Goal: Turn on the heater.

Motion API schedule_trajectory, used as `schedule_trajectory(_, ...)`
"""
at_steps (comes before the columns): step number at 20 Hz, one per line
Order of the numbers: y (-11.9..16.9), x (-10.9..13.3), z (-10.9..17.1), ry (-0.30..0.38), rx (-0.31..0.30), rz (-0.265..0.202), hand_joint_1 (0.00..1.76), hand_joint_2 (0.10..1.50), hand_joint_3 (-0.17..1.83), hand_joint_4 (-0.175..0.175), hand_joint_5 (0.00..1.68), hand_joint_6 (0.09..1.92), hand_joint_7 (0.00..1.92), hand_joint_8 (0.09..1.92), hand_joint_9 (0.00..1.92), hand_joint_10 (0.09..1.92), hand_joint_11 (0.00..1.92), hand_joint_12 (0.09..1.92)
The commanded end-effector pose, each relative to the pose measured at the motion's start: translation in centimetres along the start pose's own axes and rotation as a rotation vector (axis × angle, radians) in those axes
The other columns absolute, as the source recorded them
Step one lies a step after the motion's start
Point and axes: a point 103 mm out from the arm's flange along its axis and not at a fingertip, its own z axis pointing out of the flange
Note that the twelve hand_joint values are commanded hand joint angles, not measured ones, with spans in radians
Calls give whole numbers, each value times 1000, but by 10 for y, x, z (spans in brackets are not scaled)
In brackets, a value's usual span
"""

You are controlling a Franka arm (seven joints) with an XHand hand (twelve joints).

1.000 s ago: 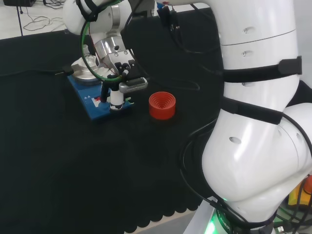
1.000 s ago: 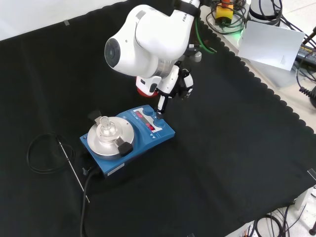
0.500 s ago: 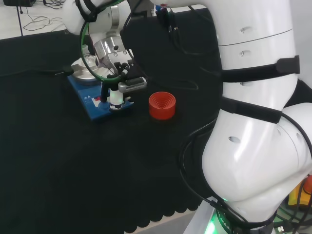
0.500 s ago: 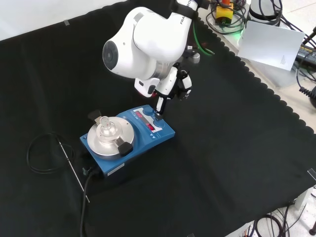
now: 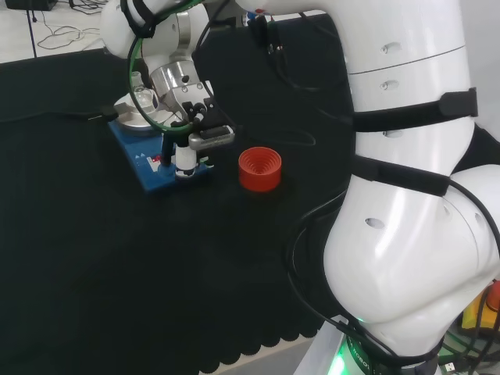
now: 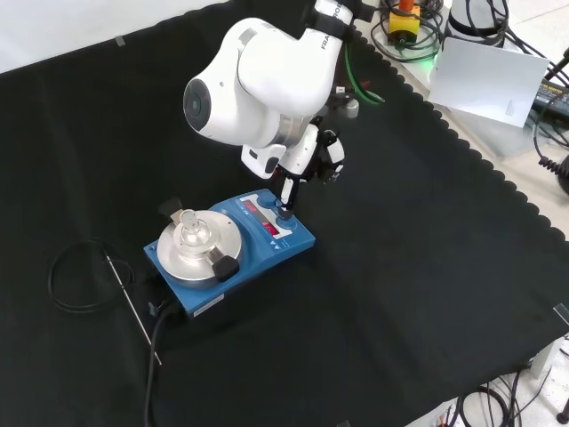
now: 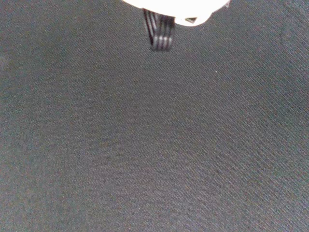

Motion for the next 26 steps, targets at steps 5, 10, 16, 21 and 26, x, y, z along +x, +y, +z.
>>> schedule_trajectory(5,2,2,0,-5,13,7,1402,694,996,-44,317,87,1482,1492,1589,1431,1156,1266)
schedule_trajectory(10,4,1,0,-5,28,11,1403,693,998,-45,324,87,1483,1492,1589,1432,1156,1267)
schedule_trajectory(16,1,0,-2,-2,31,11,1403,692,1001,-49,335,87,1483,1493,1588,1432,1156,1267)
schedule_trajectory(21,-11,-3,-9,9,2,4,1403,692,1002,-52,347,87,1483,1494,1590,1432,1157,1268)
schedule_trajectory(26,-27,-3,-17,14,-27,4,1404,691,1003,-53,354,87,1483,1494,1592,1432,1157,1268)
